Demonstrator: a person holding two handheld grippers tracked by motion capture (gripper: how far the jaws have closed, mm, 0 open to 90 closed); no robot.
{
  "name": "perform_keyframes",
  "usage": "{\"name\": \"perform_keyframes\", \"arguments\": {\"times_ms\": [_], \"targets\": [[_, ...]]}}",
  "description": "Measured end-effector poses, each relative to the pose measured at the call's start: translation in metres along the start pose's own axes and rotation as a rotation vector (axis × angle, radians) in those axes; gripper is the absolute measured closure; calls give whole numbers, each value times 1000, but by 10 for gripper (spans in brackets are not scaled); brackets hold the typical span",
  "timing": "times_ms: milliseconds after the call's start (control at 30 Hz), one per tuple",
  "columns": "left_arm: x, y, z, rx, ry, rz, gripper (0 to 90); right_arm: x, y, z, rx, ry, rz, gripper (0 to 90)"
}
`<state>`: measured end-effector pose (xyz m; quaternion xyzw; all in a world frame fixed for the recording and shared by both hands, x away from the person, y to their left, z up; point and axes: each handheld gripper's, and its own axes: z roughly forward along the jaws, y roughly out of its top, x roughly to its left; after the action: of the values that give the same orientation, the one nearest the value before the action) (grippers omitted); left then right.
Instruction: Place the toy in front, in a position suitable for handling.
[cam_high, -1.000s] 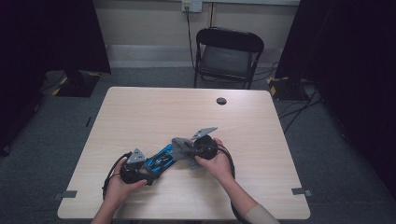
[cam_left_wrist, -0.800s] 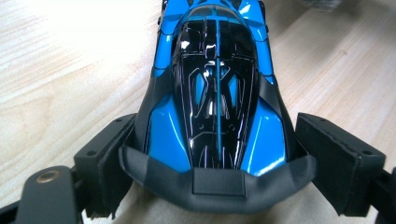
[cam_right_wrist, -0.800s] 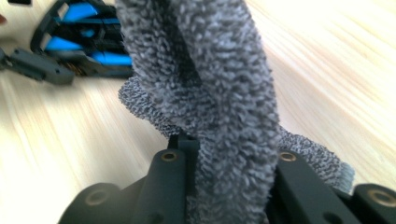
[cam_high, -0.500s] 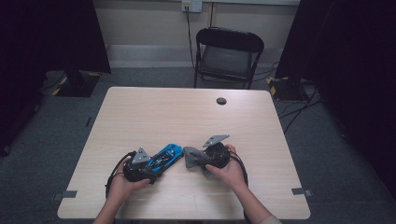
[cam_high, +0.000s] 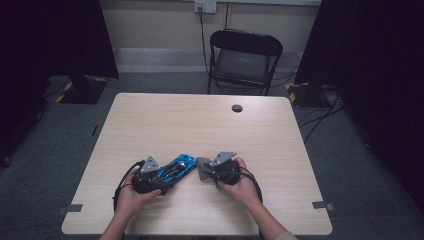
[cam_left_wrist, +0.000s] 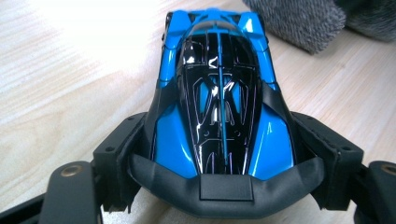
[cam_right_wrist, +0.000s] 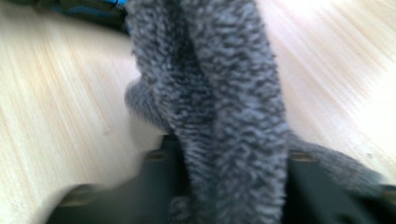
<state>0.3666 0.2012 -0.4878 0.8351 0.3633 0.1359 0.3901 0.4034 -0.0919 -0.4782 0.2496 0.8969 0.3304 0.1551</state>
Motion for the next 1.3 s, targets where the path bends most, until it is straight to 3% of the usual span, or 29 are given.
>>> {"name": "perform_keyframes", "arguments": {"times_ms": [67, 133, 233, 400, 433, 633, 733, 800, 967, 1167, 1300], "targets": [[0, 1, -1, 1, -2, 2, 246, -2, 1, -4, -24, 28, 31, 758], [0, 3, -2, -3, -1, -8, 246, -1, 5, -10, -46, 36, 23, 764], [-1, 7, -5, -12, 4, -10, 246, 3, 13, -19, -84, 96, 22, 768], [-5, 13, -8, -34, 23, 12, 247, 15, 21, -26, -112, 156, 5, 768], [-5, 15, -9, -30, 29, 36, 247, 17, 21, -27, -117, 169, 2, 768], [-7, 20, -11, -51, 29, 20, 247, 35, 25, -27, -115, 240, -49, 768], [-6, 24, -15, -73, 31, 17, 247, 46, 26, -21, -90, 259, -86, 768], [-8, 28, -17, -81, 26, 19, 247, 50, 26, -14, -83, 272, -86, 768], [-13, 30, -17, -87, 14, 27, 247, 47, 32, -4, -76, 242, -63, 770], [-11, 30, -21, -97, 8, 11, 247, 23, 25, -6, -73, 138, 22, 773], [-9, 30, -21, -100, 13, -3, 247, 10, 22, -15, -89, 128, 45, 773]]}}
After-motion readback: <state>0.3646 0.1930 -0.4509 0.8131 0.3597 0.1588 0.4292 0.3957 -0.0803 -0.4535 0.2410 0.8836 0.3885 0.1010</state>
